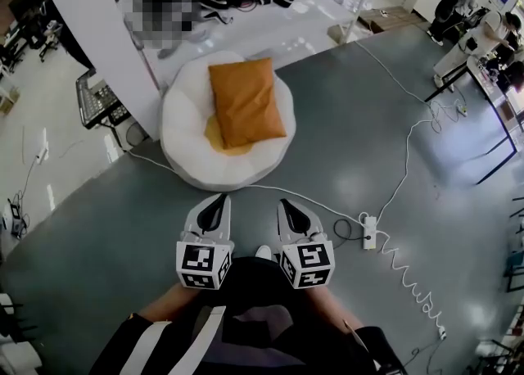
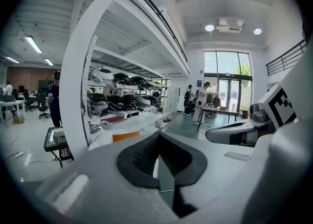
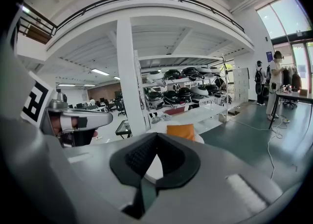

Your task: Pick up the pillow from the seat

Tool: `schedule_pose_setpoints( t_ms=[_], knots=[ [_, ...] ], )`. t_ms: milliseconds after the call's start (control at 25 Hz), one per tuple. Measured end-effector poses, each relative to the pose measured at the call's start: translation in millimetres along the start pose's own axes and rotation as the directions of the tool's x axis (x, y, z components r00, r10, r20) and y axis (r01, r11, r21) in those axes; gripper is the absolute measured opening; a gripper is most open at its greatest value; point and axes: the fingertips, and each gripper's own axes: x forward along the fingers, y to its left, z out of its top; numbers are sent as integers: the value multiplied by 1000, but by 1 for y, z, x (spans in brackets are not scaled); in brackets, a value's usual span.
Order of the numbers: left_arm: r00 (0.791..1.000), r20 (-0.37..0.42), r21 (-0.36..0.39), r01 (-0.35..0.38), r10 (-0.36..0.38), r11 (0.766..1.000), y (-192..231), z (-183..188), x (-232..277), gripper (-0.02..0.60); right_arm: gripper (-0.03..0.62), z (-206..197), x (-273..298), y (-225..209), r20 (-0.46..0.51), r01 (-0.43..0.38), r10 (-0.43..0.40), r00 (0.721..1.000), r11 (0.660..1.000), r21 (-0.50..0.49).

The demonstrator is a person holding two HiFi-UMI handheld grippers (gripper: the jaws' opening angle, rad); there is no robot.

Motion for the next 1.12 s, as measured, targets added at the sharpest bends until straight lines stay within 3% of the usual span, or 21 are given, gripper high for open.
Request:
schedule_pose_setpoints(
  t_ms=[560, 1120],
  knots=[
    [1000, -7, 26, -18, 18, 1000, -41, 5, 24, 3, 2, -4, -9, -46, 1, -37, 37, 999, 999, 13],
    [998, -43, -9, 45, -45, 999, -10, 11, 120, 3, 2, 15, 69, -88, -54, 9, -8, 999, 1000, 9]
  ],
)
